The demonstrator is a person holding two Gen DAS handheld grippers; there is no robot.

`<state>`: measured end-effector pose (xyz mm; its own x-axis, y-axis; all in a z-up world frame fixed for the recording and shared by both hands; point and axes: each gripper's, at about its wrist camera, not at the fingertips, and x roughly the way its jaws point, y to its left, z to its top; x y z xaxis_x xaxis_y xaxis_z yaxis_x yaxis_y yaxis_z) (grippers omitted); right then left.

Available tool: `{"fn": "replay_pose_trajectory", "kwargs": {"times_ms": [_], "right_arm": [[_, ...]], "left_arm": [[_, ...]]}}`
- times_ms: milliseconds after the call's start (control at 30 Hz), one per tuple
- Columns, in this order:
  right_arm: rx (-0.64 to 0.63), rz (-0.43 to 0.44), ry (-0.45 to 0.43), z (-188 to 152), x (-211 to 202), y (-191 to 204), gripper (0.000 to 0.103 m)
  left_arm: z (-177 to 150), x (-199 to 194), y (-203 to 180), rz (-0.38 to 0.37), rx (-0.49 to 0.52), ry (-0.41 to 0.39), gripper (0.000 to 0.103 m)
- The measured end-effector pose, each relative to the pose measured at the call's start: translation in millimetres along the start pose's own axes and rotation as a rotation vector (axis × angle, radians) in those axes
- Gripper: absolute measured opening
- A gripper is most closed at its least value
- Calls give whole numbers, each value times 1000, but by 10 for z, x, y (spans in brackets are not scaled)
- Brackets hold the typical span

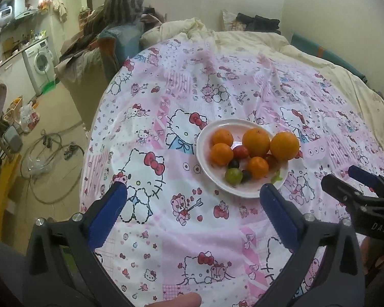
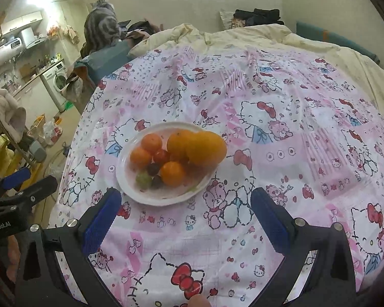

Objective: Organize fruits

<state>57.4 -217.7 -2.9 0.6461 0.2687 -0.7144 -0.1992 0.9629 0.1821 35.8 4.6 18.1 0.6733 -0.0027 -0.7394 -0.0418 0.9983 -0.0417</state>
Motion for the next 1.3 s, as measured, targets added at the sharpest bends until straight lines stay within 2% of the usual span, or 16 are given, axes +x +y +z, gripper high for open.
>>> {"fn": "replay_pose_trajectory", "kwargs": {"times_ms": [1300], "right_arm": [[0,-15,-14,25,-32,4,103]], "left_arm": [[-46,21,51,8,-7,11,102]]}}
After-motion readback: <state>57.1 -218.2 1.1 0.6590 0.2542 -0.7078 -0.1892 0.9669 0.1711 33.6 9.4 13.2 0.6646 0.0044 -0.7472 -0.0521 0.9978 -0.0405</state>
